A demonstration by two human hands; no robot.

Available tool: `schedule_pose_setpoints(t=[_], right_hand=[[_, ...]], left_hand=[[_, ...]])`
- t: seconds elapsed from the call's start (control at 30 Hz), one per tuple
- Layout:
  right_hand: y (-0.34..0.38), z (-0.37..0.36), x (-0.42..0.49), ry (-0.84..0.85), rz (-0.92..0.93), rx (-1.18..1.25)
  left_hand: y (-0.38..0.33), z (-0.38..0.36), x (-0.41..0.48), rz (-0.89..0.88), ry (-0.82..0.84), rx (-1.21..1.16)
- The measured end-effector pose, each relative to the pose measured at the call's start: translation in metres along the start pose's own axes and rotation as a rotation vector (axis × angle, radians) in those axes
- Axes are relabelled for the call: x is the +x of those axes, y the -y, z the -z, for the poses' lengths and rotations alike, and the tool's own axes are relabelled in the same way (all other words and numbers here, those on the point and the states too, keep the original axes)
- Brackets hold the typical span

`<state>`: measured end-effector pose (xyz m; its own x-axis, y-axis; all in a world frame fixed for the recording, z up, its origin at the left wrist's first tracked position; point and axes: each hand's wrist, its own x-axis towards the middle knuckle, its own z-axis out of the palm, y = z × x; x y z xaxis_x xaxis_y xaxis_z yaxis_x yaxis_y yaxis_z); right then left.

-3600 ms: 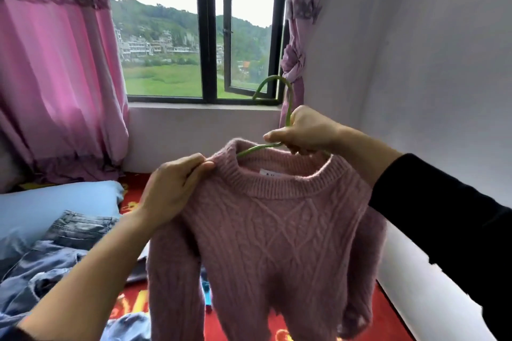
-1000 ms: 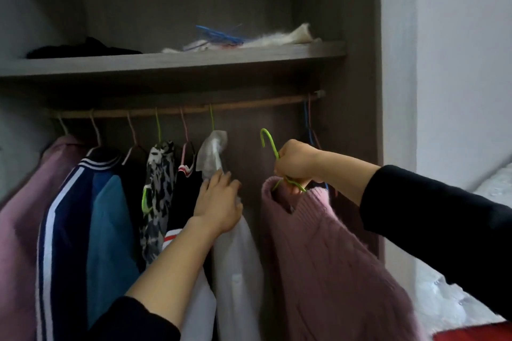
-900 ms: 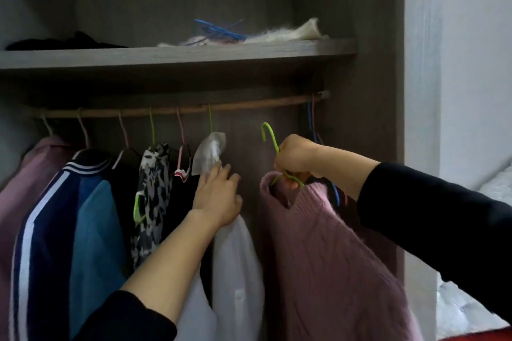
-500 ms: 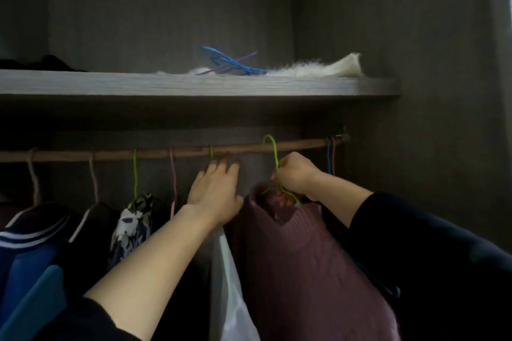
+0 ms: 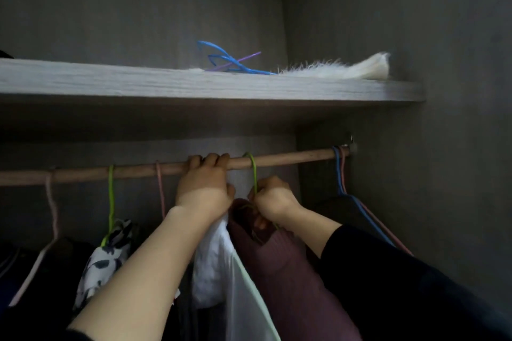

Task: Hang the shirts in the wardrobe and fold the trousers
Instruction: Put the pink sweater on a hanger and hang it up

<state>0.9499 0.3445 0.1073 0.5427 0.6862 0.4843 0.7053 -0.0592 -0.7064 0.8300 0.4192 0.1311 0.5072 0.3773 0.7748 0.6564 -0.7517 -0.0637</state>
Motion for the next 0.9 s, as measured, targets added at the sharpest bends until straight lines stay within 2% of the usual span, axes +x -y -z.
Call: schedule_pose_setpoints(t=[0.13, 0.2, 0.33, 0.47, 0.6, 0.9], right_hand=[[-0.009, 0.008, -0.005, 0.071, 0.055, -0.018], [-0.014, 0.015, -0.006, 0.059, 0.130, -0.164], [-0.026, 0.043, -0.007, -0.086, 0.178, -0.461], [-0.040, 0.084, -0.016, -0.222, 0.140, -0.867], [-0.058, 0.098, -0.018, -0.205, 0.002, -1.155], [-0.061, 0.101, -0.014, -0.160, -0.019, -1.336]], left_hand=[[-0.007, -0.003, -0.001, 0.024, -0.032, -0.011], [-0.009, -0.004, -0.001, 0.036, -0.050, -0.032], [-0.012, -0.005, 0.000, 0.060, -0.069, -0.034], [-0.015, -0.008, 0.000, 0.078, -0.083, -0.034], [-0.015, -0.011, -0.001, 0.078, -0.095, -0.045], [-0.013, -0.013, -0.002, 0.069, -0.112, -0.067]])
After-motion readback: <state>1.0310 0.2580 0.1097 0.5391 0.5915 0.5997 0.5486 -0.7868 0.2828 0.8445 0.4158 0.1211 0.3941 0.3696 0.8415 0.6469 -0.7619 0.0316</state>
